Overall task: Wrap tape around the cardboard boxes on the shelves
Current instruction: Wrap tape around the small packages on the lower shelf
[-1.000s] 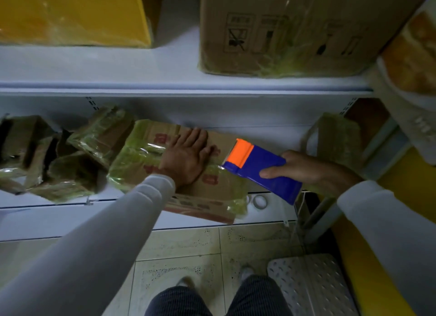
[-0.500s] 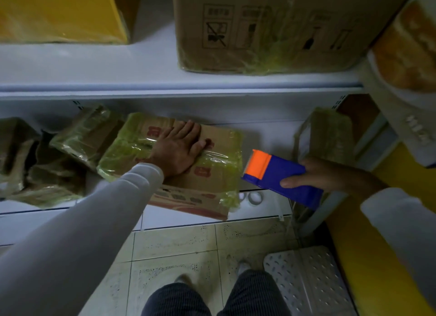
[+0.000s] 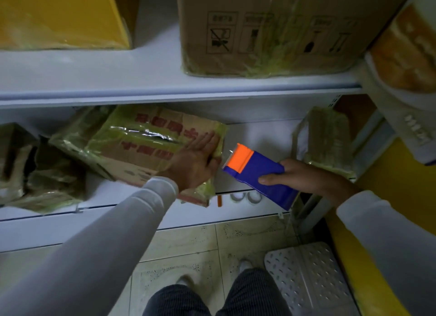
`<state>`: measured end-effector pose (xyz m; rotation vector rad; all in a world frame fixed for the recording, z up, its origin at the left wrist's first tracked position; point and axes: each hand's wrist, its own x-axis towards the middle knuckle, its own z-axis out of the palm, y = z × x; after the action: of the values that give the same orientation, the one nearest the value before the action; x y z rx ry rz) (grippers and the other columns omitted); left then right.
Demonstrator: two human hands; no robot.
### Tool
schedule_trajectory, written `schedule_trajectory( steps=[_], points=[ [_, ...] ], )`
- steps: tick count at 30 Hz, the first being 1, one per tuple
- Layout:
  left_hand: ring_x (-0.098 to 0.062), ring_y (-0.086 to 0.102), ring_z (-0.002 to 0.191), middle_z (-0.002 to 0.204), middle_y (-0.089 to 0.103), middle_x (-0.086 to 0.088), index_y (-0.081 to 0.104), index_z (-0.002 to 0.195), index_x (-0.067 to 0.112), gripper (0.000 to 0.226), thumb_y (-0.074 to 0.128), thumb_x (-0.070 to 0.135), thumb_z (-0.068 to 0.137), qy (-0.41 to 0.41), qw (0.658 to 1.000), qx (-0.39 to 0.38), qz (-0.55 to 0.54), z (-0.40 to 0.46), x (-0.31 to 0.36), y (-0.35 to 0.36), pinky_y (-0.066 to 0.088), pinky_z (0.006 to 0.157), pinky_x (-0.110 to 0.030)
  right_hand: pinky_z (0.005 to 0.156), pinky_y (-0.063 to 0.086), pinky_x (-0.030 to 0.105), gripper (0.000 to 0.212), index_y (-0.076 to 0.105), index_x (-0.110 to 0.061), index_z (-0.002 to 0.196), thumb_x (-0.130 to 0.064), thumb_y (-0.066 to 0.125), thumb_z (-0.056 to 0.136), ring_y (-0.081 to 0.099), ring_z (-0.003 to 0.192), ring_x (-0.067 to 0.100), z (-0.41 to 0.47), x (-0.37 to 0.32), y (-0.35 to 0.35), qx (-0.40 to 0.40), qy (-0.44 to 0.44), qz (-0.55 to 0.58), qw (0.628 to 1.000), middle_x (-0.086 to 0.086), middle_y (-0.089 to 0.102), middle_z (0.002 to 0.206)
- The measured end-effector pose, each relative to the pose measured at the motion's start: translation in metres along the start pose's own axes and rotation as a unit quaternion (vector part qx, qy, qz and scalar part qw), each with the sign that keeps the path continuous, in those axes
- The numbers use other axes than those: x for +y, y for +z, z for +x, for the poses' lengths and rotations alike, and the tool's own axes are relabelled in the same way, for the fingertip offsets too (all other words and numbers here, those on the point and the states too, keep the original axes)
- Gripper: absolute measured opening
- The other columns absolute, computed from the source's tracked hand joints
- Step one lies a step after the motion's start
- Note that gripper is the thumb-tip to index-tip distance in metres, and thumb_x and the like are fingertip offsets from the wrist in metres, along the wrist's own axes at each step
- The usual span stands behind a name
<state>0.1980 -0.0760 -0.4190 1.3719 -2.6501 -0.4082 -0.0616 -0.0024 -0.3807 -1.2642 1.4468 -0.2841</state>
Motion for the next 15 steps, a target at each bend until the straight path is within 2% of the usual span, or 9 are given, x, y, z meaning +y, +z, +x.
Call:
schedule_trajectory(
  steps=[2, 6, 10, 15],
  points=[
    [-0.018, 0.016, 0.146, 0.158, 0.018, -0.006, 0.018, 0.151, 0.015, 0.087, 0.004, 0.059, 0.078, 0.015, 1.000, -0.009, 0.002, 0.001, -0.002, -0.001, 0.005, 0.117, -0.028, 0.062, 0.048, 0.023, 0.030, 0.069, -0.006, 0.095, -0.035, 0.069, 0.086, 0.067, 0.068, 0.016, -0.012, 0.001, -0.002, -0.005, 0.005, 0.000, 1.000, 0.007, 0.070, 0.078],
    [-0.016, 0.011, 0.147, 0.160, 0.013, -0.002, 0.014, 0.152, 0.016, 0.088, 0.004, 0.062, 0.078, 0.018, 0.999, -0.037, -0.021, 0.000, -0.002, -0.005, 0.004, 0.119, -0.029, 0.060, 0.047, 0.022, 0.029, 0.071, -0.014, 0.089, -0.042, 0.075, 0.079, 0.071, 0.072, 0.019, -0.030, 0.015, 0.002, 0.024, 0.025, 0.012, 0.999, 0.002, 0.074, 0.076],
    [-0.015, 0.010, 0.147, 0.160, 0.011, -0.002, 0.013, 0.153, 0.016, 0.073, 0.019, 0.051, 0.088, 0.004, 0.997, -0.060, -0.040, 0.001, -0.001, -0.008, 0.005, 0.119, -0.029, 0.058, 0.045, 0.022, 0.036, 0.069, -0.010, 0.086, -0.045, 0.072, 0.082, 0.068, 0.064, 0.016, -0.020, 0.006, 0.017, 0.073, 0.045, -0.035, 0.996, 0.004, 0.071, 0.071],
    [-0.016, 0.011, 0.147, 0.160, 0.011, -0.003, 0.013, 0.152, 0.016, 0.064, 0.035, 0.041, 0.098, -0.006, 0.997, -0.063, -0.054, 0.000, 0.002, -0.014, 0.006, 0.118, -0.026, 0.059, 0.044, 0.024, 0.034, 0.061, -0.016, 0.084, -0.049, 0.071, 0.080, 0.064, 0.070, 0.017, 0.009, -0.013, 0.041, 0.106, 0.076, -0.096, 0.987, 0.001, 0.064, 0.075]
  ],
)
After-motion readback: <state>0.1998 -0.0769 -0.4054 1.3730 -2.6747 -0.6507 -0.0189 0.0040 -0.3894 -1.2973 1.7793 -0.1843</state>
